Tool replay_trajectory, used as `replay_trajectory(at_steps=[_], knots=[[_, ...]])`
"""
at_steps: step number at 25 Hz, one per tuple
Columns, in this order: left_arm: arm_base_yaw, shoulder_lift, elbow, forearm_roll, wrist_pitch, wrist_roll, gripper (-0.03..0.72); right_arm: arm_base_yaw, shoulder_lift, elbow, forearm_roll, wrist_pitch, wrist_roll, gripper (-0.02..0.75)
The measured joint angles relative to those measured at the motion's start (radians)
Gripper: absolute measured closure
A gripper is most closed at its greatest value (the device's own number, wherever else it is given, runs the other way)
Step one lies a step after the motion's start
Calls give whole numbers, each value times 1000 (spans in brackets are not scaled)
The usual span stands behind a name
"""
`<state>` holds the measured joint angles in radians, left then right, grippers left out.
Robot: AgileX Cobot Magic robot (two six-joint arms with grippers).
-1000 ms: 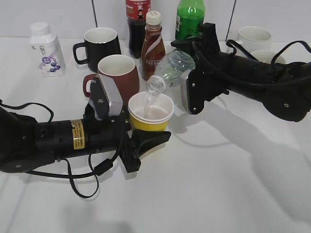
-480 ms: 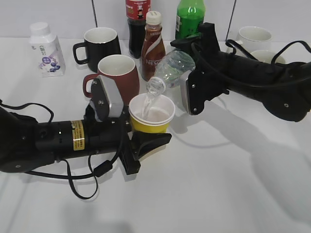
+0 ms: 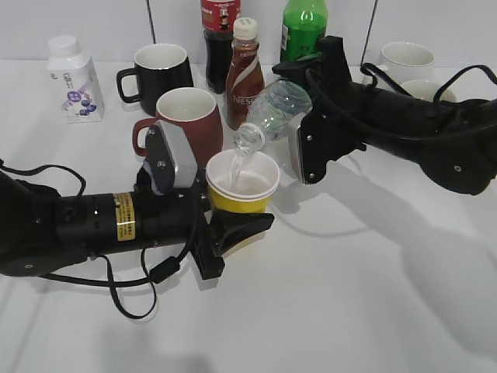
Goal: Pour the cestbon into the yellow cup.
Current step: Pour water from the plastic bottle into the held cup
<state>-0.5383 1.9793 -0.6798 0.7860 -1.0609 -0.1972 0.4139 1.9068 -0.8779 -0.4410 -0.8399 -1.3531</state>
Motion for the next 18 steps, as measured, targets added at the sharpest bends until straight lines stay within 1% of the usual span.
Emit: replay_trajectory(at_steps=[18], knots=[[0, 0, 0, 0, 1, 0, 310, 0, 0, 0, 0, -2, -8, 262]])
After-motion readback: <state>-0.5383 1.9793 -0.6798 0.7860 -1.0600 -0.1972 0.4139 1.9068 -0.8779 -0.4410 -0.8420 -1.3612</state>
